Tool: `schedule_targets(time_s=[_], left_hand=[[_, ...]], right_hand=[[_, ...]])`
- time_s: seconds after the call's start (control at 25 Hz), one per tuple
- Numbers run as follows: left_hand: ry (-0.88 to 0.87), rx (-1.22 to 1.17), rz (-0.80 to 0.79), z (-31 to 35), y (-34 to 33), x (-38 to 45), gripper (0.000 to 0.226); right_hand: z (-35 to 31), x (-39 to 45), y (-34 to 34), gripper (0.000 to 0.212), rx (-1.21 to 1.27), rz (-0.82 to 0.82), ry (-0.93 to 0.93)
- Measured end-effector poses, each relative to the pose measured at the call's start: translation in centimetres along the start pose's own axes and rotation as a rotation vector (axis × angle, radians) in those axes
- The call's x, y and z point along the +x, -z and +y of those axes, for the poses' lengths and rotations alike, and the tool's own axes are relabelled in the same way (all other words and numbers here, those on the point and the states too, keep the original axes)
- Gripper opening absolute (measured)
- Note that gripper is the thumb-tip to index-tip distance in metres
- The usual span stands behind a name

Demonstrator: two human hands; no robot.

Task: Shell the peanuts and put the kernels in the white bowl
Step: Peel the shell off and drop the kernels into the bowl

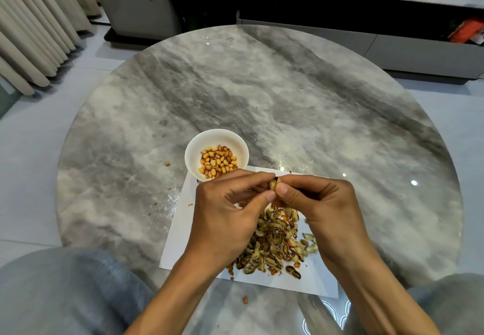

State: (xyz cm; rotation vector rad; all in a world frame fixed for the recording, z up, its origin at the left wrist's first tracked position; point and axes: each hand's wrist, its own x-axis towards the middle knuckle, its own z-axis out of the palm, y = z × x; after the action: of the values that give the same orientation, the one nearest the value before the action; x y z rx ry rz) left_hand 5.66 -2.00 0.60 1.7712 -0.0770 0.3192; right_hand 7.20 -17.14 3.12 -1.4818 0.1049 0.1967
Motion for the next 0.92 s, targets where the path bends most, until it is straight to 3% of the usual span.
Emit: schedule_targets(time_s=[0.24,0.48,0.64,0.76,0.92], left_hand=[[0.107,-0.168,0.058,0.1,-0.6,-0.3,0.029],[0.105,-0.163,0.095,0.6,-1.1,-0.5,0.031],[0.308,-0.417,0.029,0.9,-0.8,0.1,0.021],[0.478,-0.597,0.135,1.1,-1.2,0.2,0.018],[0.560,-0.748,0.249,1.5,-2.1,-0.2,0.012]], right_hand=[[0.7,-0.2,-1.2,0.010,0.158,0.084,-0.030],[1.0,-0.7,-1.9,0.008,0.216,0.170,-0.029],[0.9,-0.6,-1.5,0.017,0.015,0.187,0.108],[1.2,-0.6,-1.4,0.014,-0.248,0.166,0.343],[2.1,-0.6,-1.9,0.012,-0.443,0.266,0.570]])
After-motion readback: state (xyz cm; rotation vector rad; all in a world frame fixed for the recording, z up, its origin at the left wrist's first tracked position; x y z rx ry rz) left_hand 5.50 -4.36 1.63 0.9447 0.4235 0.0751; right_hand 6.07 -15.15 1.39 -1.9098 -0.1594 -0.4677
